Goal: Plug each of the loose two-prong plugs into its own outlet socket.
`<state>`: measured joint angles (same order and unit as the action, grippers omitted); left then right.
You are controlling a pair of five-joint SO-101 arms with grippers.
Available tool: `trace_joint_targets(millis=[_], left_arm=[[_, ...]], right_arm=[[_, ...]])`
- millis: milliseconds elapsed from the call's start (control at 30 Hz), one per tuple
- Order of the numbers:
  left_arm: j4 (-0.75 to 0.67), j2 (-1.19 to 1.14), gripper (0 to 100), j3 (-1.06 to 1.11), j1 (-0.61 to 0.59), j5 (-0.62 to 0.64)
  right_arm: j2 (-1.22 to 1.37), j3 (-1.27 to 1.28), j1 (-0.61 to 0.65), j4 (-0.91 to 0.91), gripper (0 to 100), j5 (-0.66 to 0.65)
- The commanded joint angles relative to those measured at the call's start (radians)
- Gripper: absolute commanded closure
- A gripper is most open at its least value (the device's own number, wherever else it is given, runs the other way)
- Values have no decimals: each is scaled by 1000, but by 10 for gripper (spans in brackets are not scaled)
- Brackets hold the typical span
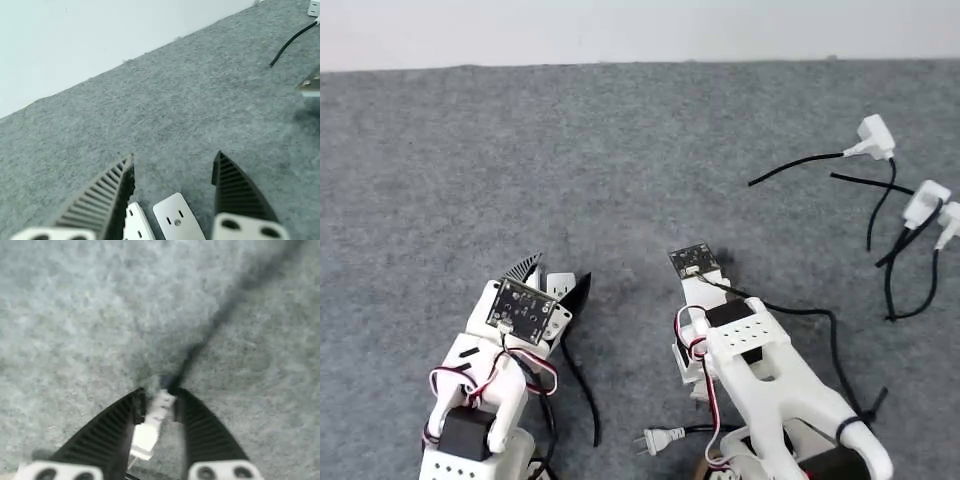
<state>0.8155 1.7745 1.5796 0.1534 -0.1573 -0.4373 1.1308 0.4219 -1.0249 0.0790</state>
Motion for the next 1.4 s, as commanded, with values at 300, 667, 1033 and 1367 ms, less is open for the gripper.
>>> trace_joint_targets(millis=[300, 667, 1033, 1367], left_arm=[[-26, -2, 756, -8, 3, 9], [-26, -2, 756, -8, 3, 11], [-23, -2, 756, 10, 84, 8], [-21, -2, 755, 7, 117, 6]], right_arm=[[12, -3, 30, 8, 991, 9], [1, -238, 30, -105, 991, 9], [1, -813, 36, -443, 990, 8], [12, -1108, 120, -449, 990, 6]])
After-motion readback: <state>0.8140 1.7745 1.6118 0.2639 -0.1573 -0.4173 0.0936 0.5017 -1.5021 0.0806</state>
